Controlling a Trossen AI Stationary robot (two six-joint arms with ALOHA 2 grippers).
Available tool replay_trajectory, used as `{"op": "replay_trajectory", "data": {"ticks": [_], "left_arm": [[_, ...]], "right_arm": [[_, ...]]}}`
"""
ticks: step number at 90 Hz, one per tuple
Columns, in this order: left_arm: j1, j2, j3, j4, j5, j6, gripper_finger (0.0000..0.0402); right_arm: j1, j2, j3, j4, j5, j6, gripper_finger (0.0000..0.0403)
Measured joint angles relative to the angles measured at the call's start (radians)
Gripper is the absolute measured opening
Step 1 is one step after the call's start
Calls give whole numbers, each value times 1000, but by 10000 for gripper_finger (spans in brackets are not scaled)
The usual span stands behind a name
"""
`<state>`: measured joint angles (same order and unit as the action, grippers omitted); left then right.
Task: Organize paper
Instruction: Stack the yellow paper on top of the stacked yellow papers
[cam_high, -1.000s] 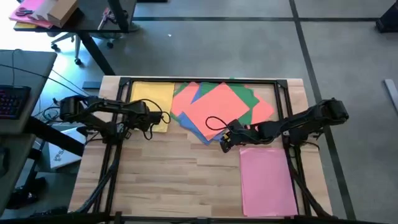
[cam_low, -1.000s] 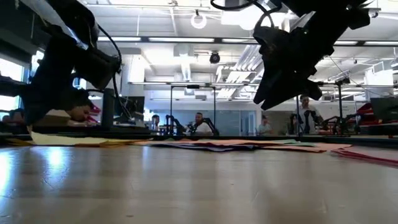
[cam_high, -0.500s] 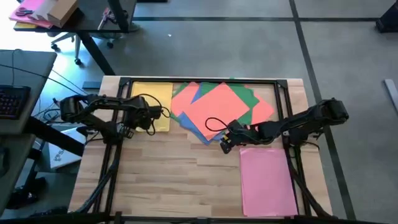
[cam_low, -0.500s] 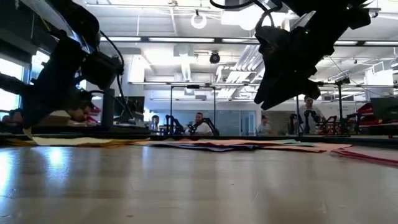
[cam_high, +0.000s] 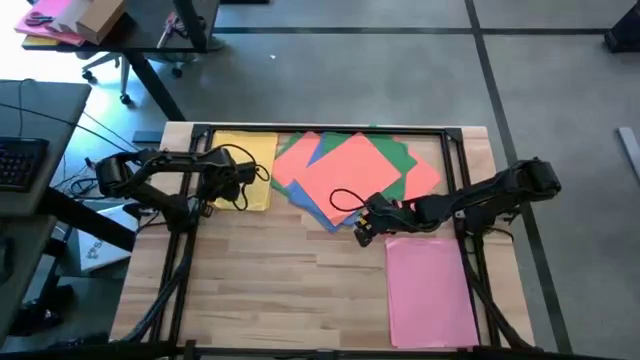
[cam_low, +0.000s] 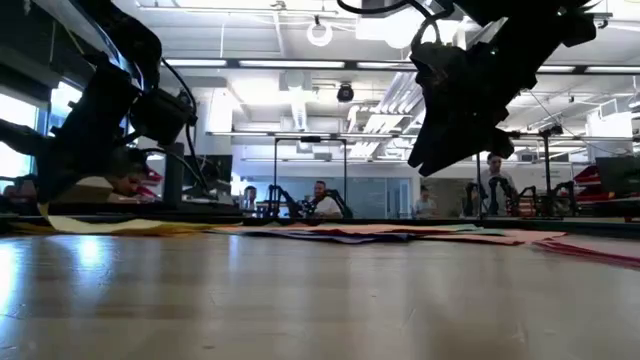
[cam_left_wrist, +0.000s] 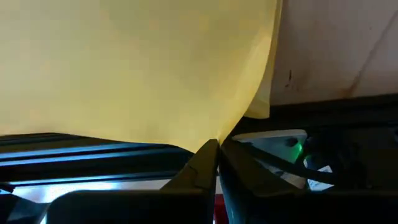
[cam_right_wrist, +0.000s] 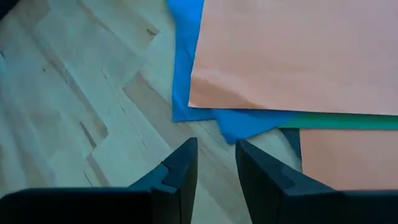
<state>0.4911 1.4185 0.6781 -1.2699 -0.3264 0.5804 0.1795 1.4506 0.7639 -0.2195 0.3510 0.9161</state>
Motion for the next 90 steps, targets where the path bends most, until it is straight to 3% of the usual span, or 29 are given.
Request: {"op": "replay_trajectory", "data": {"ticks": [26,58,90], "left_arm": [[0,0,0,14,3,8,17],[0,0,0,46,8,17,79],[0,0,46,14,-32,48,154]], "right_arm": [[0,0,0,0,19,22,94],[-8,0,0,12,23,20,97],[-23,0,0,16,16,5,155]]}}
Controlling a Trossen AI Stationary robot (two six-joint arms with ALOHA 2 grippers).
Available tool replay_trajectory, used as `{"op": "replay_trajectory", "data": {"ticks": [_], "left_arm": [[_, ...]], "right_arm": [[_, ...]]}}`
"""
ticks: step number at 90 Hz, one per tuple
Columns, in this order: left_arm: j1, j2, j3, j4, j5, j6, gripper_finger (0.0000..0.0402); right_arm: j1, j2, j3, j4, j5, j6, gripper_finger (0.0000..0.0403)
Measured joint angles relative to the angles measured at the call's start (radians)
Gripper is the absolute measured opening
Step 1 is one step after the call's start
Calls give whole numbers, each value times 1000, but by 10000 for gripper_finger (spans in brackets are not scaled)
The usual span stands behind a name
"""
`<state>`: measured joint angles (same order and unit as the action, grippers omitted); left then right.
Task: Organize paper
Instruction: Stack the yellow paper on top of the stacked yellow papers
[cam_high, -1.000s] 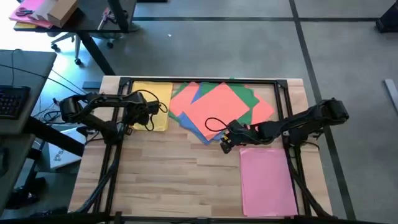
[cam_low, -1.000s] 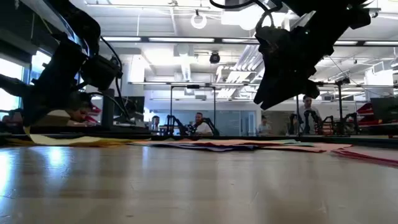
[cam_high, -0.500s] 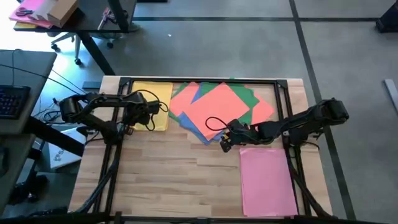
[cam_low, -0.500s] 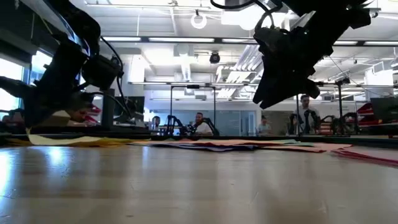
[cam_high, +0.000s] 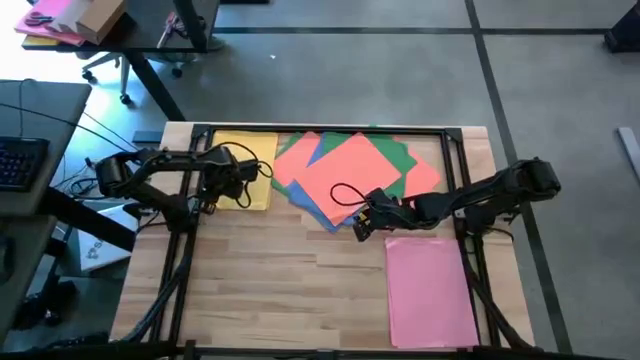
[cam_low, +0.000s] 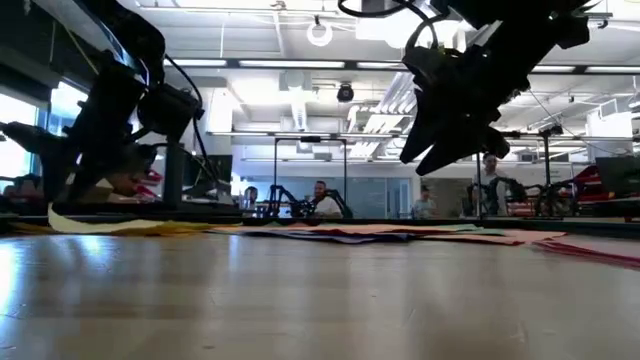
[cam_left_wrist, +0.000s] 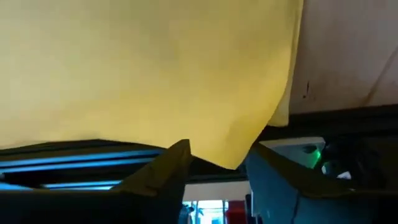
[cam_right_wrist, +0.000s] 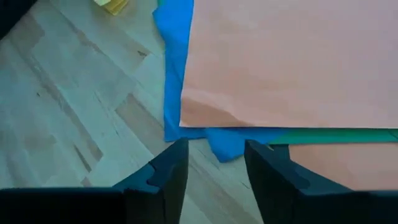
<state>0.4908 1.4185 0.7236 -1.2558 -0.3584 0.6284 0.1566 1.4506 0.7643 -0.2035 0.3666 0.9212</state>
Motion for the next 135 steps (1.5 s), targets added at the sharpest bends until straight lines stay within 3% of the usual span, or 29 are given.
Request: {"op": "replay_trajectory", "data": {"ticks": [25,42,58,71,77,101,120,135], "left_arm": [[0,0,37,-97,28,-81,185],[0,4,91,-239,68,-183,201],[0,23,120,-273,72,-291,215],[0,72,217,-188,132,-405,221],[0,105,279,-78,171,-441,222],[66,349,581,317,169,-585,219],[145,555,775,341,206,-601,218],[180,647,840,336,116,-569,218]], "right_arm": [[0,0,0,0,-2,-32,188],[0,0,0,0,-1,-44,191],[-21,0,0,2,0,-69,191],[-50,0,0,21,0,-88,192],[-65,0,0,33,4,-101,192],[-90,0,0,80,96,-145,192],[-77,0,0,116,93,-83,192],[-60,0,0,124,93,-59,192]]}}
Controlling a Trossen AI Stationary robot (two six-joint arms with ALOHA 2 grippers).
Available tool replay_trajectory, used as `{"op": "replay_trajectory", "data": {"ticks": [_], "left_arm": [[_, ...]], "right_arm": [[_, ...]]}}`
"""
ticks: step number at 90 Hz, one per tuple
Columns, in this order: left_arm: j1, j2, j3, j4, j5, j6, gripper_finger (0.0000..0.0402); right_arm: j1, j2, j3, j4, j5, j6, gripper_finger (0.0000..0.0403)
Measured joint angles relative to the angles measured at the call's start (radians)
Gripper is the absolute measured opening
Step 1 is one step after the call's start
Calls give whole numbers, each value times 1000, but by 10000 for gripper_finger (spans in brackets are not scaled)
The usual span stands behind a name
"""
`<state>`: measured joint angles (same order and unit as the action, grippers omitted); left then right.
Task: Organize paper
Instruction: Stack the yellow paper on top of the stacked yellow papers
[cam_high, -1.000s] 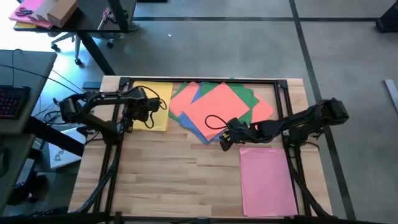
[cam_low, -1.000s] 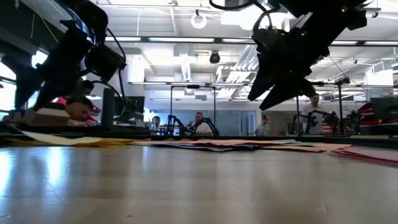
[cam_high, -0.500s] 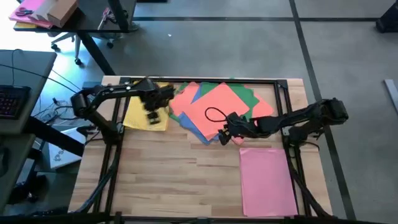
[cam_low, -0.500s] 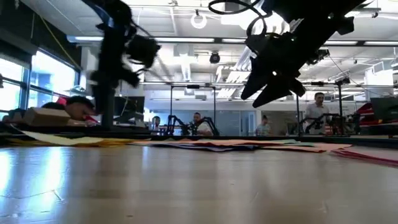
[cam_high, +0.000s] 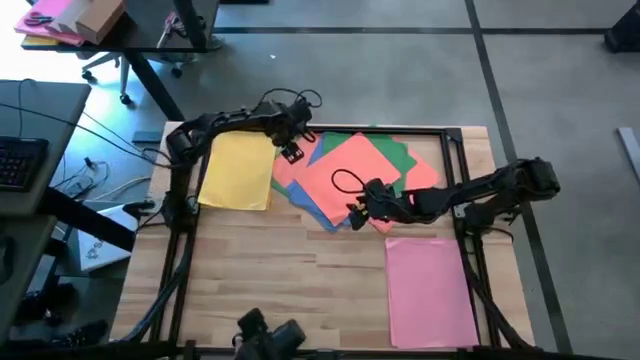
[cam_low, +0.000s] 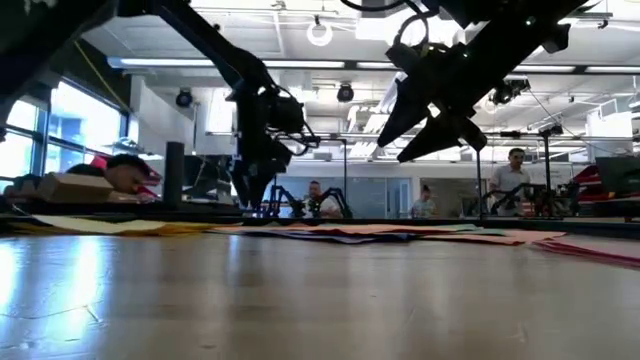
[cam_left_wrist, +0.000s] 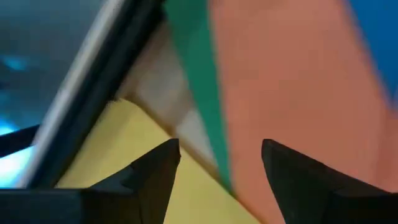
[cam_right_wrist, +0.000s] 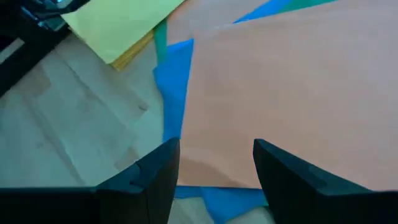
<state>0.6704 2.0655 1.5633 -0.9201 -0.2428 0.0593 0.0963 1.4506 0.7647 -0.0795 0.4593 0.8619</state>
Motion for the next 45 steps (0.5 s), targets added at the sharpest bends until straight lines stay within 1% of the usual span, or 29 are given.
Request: {"op": "replay_trajectory", "data": {"ticks": [10,18,34,45], "left_arm": [[5,38,18,-8,-50,74,218],[11,62,36,-24,-111,89,218],[36,71,40,-18,-86,37,218],[45,71,40,-15,-180,65,218]], "right_arm": [[5,0,0,0,7,29,192],[5,0,0,2,9,29,192],[5,0,0,2,33,28,192],[3,0,0,2,44,26,191]]}}
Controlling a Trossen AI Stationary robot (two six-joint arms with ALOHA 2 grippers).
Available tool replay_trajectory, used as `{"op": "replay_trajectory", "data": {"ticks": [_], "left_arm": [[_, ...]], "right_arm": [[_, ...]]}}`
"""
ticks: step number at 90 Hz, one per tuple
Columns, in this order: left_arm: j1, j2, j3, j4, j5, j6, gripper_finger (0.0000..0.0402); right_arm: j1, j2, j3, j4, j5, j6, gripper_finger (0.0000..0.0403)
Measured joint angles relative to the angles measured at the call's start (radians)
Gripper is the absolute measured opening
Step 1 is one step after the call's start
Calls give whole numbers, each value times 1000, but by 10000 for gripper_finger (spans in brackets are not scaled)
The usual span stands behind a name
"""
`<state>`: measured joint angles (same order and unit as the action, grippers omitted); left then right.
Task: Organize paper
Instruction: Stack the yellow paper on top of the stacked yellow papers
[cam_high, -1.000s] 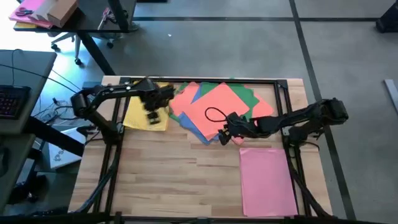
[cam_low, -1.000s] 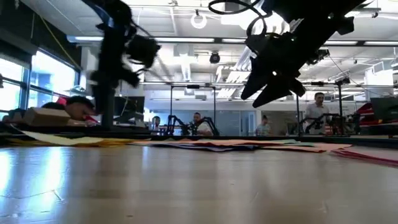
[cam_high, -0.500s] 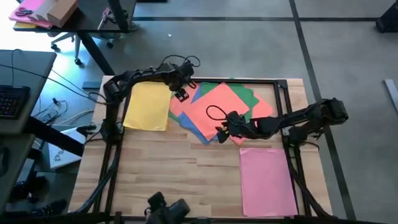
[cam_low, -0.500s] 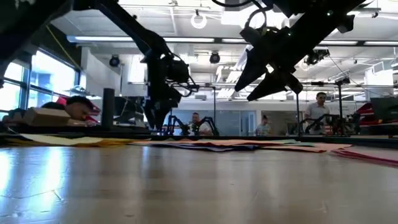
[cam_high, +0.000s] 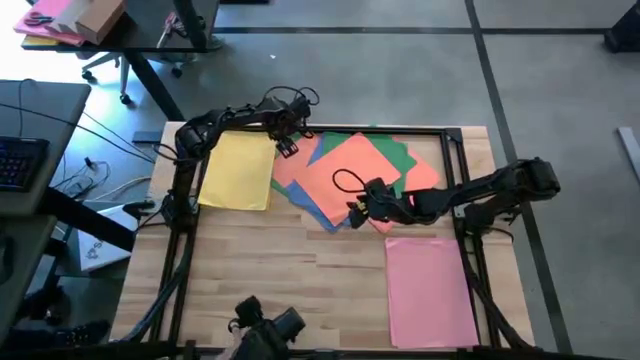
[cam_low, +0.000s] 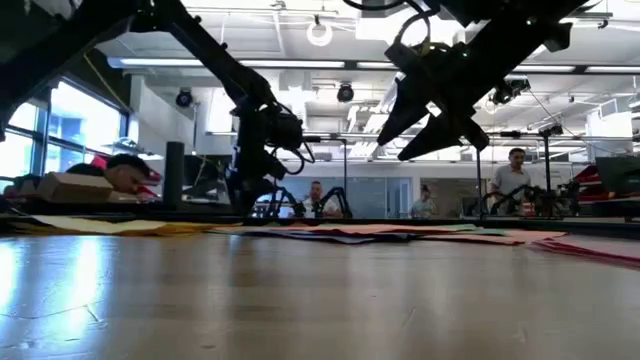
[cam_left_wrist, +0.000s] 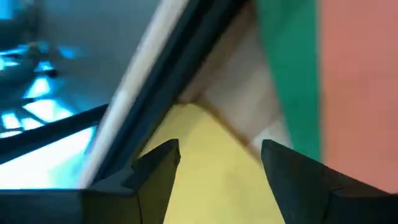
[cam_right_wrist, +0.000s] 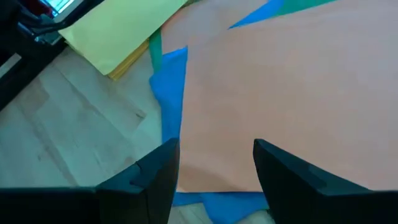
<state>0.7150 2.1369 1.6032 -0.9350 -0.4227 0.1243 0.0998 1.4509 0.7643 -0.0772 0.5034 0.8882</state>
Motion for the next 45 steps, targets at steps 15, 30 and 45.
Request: {"op": "replay_trajectory", "data": {"ticks": [15,30,45], "left_arm": [[27,0,0,23,83,-32,218],[26,20,0,30,101,-42,218],[8,55,3,32,93,-35,218]], "right_arm": [[0,0,0,0,0,-6,191],[0,0,0,-2,0,-21,191],[-1,0,0,-12,-5,-58,191]]}}
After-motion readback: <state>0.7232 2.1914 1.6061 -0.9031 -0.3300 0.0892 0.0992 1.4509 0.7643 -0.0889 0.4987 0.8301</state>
